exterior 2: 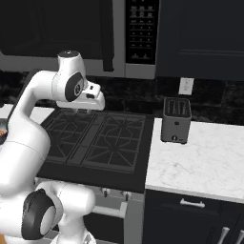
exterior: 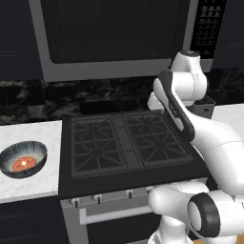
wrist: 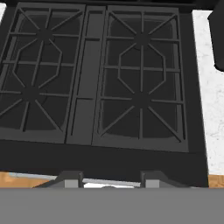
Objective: Open the microwave, place the bowl with waffle inside the microwave, then close the microwave door and turn it on.
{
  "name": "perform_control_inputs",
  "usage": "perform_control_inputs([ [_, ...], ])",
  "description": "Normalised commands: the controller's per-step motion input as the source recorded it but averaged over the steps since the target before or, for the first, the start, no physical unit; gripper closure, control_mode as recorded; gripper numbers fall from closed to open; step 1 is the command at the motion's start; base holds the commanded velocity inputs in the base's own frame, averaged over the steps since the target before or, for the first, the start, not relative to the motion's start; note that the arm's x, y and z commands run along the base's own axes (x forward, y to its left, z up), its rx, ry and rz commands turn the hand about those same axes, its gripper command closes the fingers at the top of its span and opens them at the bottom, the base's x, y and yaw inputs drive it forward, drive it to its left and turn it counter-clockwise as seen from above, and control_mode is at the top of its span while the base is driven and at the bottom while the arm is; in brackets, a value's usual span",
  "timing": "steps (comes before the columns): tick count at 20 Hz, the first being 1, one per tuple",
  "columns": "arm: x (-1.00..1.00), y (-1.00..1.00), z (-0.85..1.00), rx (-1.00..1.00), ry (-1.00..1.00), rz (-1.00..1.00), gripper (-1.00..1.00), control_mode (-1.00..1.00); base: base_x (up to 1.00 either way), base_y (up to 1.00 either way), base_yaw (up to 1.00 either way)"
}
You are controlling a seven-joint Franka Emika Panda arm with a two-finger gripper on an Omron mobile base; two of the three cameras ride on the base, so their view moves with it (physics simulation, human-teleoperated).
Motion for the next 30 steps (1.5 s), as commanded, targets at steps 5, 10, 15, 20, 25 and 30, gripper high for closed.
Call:
perform_control_inputs([
  [5,-0.19,0.00,0.00,0.00,-0.08,0.00,-1.00,-1.00,0.00,0.00,0.00],
  [10,-0.50,-0.16,0.04,0.05,-0.29,-0.01,-1.00,-1.00,0.00,0.00,0.00],
  [15,-0.60,-0.19,0.19,0.07,-0.39,-0.03,-1.00,-1.00,0.00,0.00,0.00],
  [20,-0.44,-0.20,0.51,0.11,-0.49,-0.13,-1.00,-1.00,0.00,0.00,0.00],
  [25,-0.09,-0.17,0.69,0.11,-0.35,-0.22,-1.00,-1.00,0.00,0.00,0.00],
  [30,0.01,-0.03,0.87,0.01,-0.14,-0.12,-1.00,-1.00,0.00,0.00,0.00],
])
